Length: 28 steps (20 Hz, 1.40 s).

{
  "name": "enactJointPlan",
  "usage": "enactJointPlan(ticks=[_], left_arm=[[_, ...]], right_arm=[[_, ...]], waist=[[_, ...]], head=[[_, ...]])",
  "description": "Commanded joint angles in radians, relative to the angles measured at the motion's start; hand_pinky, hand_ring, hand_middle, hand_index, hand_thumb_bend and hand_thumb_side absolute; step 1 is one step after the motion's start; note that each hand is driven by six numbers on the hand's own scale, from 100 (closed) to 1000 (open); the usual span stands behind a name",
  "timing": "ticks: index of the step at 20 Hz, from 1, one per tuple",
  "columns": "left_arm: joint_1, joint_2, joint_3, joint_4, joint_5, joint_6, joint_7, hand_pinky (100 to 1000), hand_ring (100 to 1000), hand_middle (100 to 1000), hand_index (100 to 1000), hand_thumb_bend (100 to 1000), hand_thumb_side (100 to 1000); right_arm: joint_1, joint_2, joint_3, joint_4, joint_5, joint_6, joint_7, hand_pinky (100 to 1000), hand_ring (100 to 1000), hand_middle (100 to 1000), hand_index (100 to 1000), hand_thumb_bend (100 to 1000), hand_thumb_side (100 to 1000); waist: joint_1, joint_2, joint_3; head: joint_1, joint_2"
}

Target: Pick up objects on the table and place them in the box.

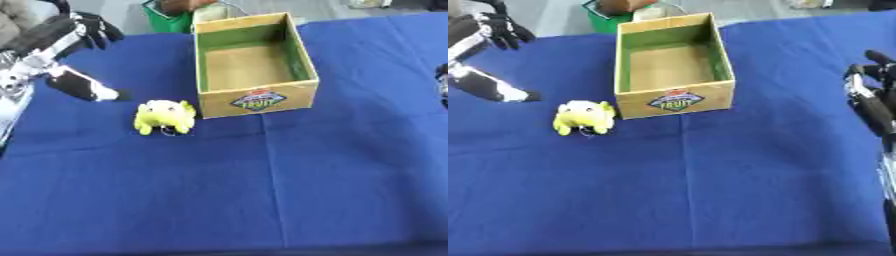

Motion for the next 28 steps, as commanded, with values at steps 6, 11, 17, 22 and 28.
enactJointPlan(ticks=[6,11,17,22,28], left_arm=[[-0.114,-0.032,-0.088,0.177,-0.022,-0.046,-0.07,632,602,649,788,753,219],[-0.139,-0.072,-0.114,0.254,-0.011,-0.061,-0.095,628,599,646,785,780,207],[-0.153,-0.108,-0.122,0.31,-0.023,-0.058,-0.079,634,608,658,785,798,207],[-0.158,-0.14,-0.126,0.352,-0.055,-0.053,-0.047,629,604,653,781,787,194],[-0.156,-0.174,-0.129,0.398,-0.083,-0.06,-0.03,616,576,619,756,647,100]], right_arm=[[-0.007,-0.014,0.003,-0.017,-0.004,-0.004,0.006,746,902,665,912,100,543],[-0.006,-0.012,0.004,-0.016,-0.005,-0.004,0.007,746,902,665,912,100,543],[-0.007,-0.009,0.005,-0.015,-0.006,-0.005,0.008,746,901,664,912,100,544],[-0.007,-0.008,0.006,-0.015,-0.007,-0.005,0.009,746,901,664,912,100,543],[-0.008,-0.005,0.005,-0.015,-0.009,-0.006,0.009,746,901,664,912,100,544]], waist=[[-0.004,-0.023,-0.011],[-0.005,-0.025,-0.016],[-0.008,-0.025,-0.019],[-0.01,-0.024,-0.022],[-0.013,-0.022,-0.025]], head=[[0.003,0.014],[0.004,0.014],[0.007,0.014],[0.008,0.012],[0.01,0.01]])
